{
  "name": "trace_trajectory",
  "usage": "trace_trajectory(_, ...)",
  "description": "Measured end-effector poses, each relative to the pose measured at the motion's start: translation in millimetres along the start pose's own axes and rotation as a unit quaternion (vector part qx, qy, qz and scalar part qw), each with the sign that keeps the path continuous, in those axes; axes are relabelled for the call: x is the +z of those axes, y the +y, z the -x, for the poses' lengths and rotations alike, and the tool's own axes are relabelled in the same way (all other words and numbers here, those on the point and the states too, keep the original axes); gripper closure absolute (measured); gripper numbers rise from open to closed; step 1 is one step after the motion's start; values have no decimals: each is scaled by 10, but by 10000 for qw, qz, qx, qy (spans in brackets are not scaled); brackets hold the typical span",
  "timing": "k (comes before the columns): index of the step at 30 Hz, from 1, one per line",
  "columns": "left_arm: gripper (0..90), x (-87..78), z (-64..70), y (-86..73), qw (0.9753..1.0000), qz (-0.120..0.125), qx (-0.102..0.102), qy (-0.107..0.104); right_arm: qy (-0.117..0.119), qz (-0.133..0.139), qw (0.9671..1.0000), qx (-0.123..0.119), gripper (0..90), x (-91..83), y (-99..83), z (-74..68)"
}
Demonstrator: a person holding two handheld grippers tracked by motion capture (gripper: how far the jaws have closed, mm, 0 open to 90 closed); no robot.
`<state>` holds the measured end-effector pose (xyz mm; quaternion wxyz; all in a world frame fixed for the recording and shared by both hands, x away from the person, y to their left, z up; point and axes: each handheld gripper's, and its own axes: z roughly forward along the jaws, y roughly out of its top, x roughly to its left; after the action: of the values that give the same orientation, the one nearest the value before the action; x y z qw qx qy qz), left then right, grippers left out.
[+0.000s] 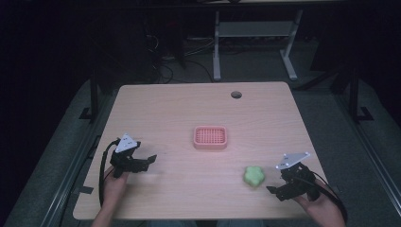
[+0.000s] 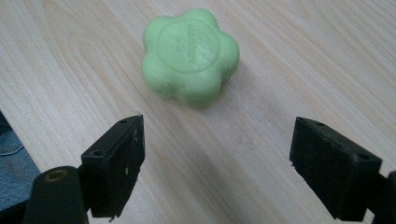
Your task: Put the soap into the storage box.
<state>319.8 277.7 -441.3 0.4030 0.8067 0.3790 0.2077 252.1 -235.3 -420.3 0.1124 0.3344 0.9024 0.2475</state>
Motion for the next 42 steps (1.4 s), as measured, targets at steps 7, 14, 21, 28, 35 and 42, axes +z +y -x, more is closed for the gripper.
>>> trace_trajectory(7, 144, -9, -11, 0, 10000, -32, 17, -13, 52, -238, 9996, -127, 175, 55, 112, -18)
trace_trajectory(14, 144, -4, -6, 1, 10000, 12, -25, -29, 83, -377, 9990, -238, 175, 77, 258, -42)
trace_trajectory(21, 144, -5, -4, 2, 10000, 33, -33, -27, 91, -565, 9980, -250, 175, 144, 385, -52)
trace_trajectory(28, 144, -6, -6, 6, 10000, 24, 0, -29, 110, -772, 9964, -343, 174, 215, 472, -63)
trace_trajectory(35, 144, -6, -2, 6, 10000, 48, -30, -35, 173, -884, 9955, -305, 164, 291, 531, -71)
trace_trajectory(42, 144, -9, -4, 5, 10000, 55, -35, -35, 218, -1080, 9936, -240, 150, 380, 557, -60)
